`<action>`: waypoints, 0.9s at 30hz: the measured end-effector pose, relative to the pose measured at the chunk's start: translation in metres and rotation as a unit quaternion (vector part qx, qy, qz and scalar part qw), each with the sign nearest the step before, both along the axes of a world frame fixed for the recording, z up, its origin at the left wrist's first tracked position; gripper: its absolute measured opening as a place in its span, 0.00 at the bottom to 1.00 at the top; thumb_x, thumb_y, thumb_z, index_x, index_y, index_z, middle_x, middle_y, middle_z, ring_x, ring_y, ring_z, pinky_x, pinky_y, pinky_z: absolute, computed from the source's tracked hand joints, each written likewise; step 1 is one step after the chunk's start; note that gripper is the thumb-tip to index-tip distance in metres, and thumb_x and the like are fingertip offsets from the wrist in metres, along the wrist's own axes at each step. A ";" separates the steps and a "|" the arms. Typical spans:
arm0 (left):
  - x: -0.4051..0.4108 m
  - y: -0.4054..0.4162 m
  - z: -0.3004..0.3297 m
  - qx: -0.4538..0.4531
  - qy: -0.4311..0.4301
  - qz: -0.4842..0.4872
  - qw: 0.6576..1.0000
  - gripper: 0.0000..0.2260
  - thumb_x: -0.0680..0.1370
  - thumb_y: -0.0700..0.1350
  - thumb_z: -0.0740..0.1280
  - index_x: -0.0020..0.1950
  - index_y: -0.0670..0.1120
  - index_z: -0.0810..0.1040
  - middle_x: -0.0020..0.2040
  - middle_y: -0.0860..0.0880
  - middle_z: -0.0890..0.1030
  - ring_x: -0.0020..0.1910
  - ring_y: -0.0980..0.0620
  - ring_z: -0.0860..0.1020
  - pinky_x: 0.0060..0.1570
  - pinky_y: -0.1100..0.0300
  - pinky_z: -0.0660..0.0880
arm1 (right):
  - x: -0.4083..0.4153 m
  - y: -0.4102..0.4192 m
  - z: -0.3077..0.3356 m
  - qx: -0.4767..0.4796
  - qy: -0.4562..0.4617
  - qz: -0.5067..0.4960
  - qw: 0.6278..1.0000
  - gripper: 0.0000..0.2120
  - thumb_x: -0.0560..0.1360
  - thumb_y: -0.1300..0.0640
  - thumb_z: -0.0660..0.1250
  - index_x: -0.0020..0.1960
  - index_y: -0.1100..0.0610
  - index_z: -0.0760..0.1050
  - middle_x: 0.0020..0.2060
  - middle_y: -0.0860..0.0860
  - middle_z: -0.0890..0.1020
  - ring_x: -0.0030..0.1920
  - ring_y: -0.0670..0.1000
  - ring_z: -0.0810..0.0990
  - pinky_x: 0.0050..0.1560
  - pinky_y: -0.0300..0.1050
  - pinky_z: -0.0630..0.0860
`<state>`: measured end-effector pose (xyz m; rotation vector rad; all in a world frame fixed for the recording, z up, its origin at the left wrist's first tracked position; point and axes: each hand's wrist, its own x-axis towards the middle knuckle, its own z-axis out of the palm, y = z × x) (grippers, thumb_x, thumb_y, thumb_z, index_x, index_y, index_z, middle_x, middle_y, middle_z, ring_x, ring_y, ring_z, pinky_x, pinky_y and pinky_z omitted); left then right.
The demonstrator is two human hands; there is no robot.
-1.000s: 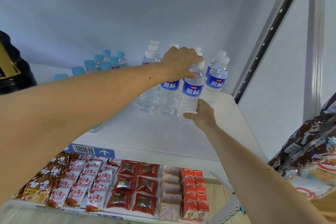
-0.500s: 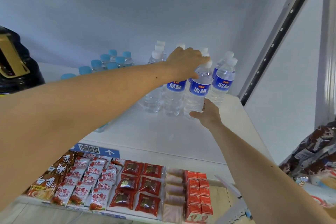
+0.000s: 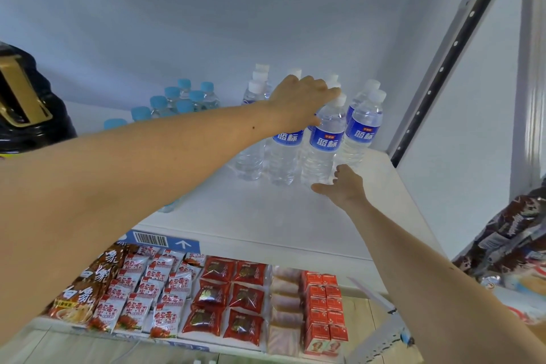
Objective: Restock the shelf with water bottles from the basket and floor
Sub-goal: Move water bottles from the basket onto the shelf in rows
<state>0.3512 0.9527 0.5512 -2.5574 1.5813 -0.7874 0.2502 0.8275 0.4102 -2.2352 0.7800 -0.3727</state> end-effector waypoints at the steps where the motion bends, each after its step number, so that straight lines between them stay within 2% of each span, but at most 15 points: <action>1: -0.001 0.001 -0.002 -0.008 0.003 -0.001 1.000 0.28 0.76 0.52 0.67 0.74 0.49 0.60 0.68 0.46 0.72 0.64 0.44 0.72 0.59 0.48 0.69 | -0.003 -0.001 -0.002 -0.002 0.007 -0.008 1.000 0.33 0.67 0.54 0.78 0.65 0.64 0.67 0.63 0.58 0.75 0.62 0.58 0.75 0.58 0.48 0.72; 6: -0.016 0.014 -0.013 -0.041 0.034 -0.006 0.999 0.31 0.76 0.50 0.67 0.75 0.48 0.58 0.74 0.48 0.63 0.72 0.46 0.62 0.70 0.48 0.59 | -0.026 0.003 -0.008 -0.003 -0.003 -0.025 1.000 0.36 0.68 0.54 0.77 0.69 0.62 0.65 0.66 0.58 0.73 0.66 0.58 0.72 0.60 0.46 0.69; 10: -0.041 0.028 -0.038 -0.073 0.020 -0.033 0.997 0.29 0.76 0.50 0.67 0.75 0.48 0.59 0.73 0.47 0.64 0.72 0.46 0.61 0.69 0.49 0.60 | -0.049 0.013 -0.016 -0.036 -0.021 -0.041 0.998 0.33 0.70 0.54 0.75 0.71 0.59 0.67 0.67 0.55 0.73 0.67 0.55 0.71 0.67 0.48 0.68; 12: -0.053 0.035 -0.057 -0.061 0.029 -0.051 0.996 0.29 0.76 0.50 0.67 0.74 0.48 0.60 0.72 0.48 0.65 0.71 0.46 0.62 0.67 0.50 0.60 | -0.061 0.017 -0.021 -0.054 -0.027 -0.056 0.997 0.28 0.71 0.54 0.73 0.69 0.58 0.70 0.67 0.53 0.74 0.67 0.53 0.71 0.68 0.45 0.66; 16: -0.073 0.048 -0.094 -0.019 0.091 -0.061 0.994 0.27 0.77 0.52 0.65 0.74 0.47 0.61 0.71 0.47 0.66 0.68 0.46 0.65 0.64 0.50 0.65 | -0.087 0.035 -0.031 -0.080 -0.074 -0.089 0.990 0.17 0.74 0.57 0.70 0.62 0.56 0.76 0.63 0.50 0.77 0.64 0.50 0.74 0.63 0.36 0.64; 18: -0.083 0.054 -0.111 -0.009 0.117 -0.066 0.991 0.25 0.78 0.53 0.63 0.73 0.47 0.63 0.70 0.47 0.67 0.67 0.46 0.66 0.63 0.50 0.66 | -0.101 0.047 -0.036 -0.097 -0.108 -0.101 0.984 0.14 0.75 0.58 0.68 0.60 0.55 0.78 0.61 0.49 0.78 0.62 0.49 0.75 0.60 0.35 0.65; 21: -0.100 0.062 -0.136 -0.002 0.142 -0.085 0.986 0.23 0.79 0.53 0.62 0.72 0.47 0.65 0.70 0.47 0.68 0.67 0.47 0.67 0.64 0.51 0.65 | -0.122 0.059 -0.050 -0.133 -0.155 -0.096 0.974 0.11 0.76 0.60 0.66 0.58 0.54 0.79 0.58 0.48 0.80 0.61 0.49 0.76 0.61 0.37 0.67; 24: -0.122 0.067 -0.159 0.002 0.147 -0.104 0.984 0.22 0.79 0.53 0.61 0.71 0.48 0.66 0.70 0.48 0.68 0.67 0.48 0.66 0.65 0.53 0.63 | -0.144 0.059 -0.065 -0.151 -0.191 -0.078 0.967 0.11 0.76 0.62 0.66 0.57 0.55 0.80 0.56 0.48 0.81 0.60 0.49 0.75 0.57 0.28 0.65; 27: -0.146 0.070 -0.182 -0.004 0.124 -0.112 0.986 0.19 0.79 0.51 0.62 0.69 0.48 0.69 0.69 0.49 0.70 0.68 0.48 0.67 0.68 0.52 0.58 | -0.170 0.055 -0.080 -0.210 -0.219 -0.061 0.951 0.10 0.76 0.63 0.67 0.55 0.58 0.80 0.55 0.51 0.81 0.58 0.50 0.75 0.58 0.34 0.66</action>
